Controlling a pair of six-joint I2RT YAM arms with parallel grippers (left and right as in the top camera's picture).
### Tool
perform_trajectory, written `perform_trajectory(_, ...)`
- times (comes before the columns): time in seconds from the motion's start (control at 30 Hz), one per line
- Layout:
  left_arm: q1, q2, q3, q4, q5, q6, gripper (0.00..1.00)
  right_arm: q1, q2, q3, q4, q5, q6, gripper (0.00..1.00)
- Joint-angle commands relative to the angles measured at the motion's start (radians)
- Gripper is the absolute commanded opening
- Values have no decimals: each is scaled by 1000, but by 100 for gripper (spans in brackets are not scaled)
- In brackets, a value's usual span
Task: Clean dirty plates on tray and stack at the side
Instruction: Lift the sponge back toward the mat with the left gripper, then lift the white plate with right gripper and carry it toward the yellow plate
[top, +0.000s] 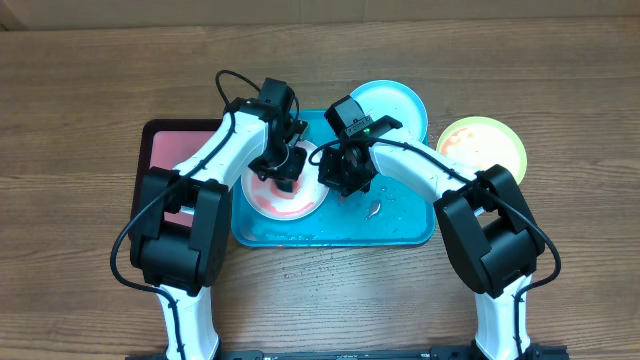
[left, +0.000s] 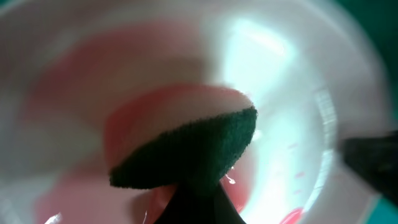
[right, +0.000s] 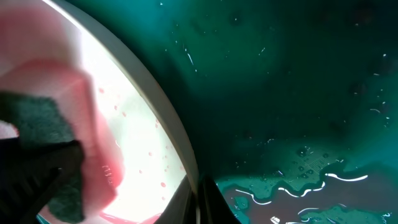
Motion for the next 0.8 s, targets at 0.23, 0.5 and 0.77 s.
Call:
perform_trajectory(0.23,52,14,281,-109,176,3,4,2,4,-13,13,1,-8,4)
perform_trajectory(0.5,155,14,534,-301,-72,-173,4,-3,-3,36,-38,-13,-75,4)
perform_trajectory(0.77,201,15,543,-332,-71,-172,4,26,-127,156,-229,338,-143,4)
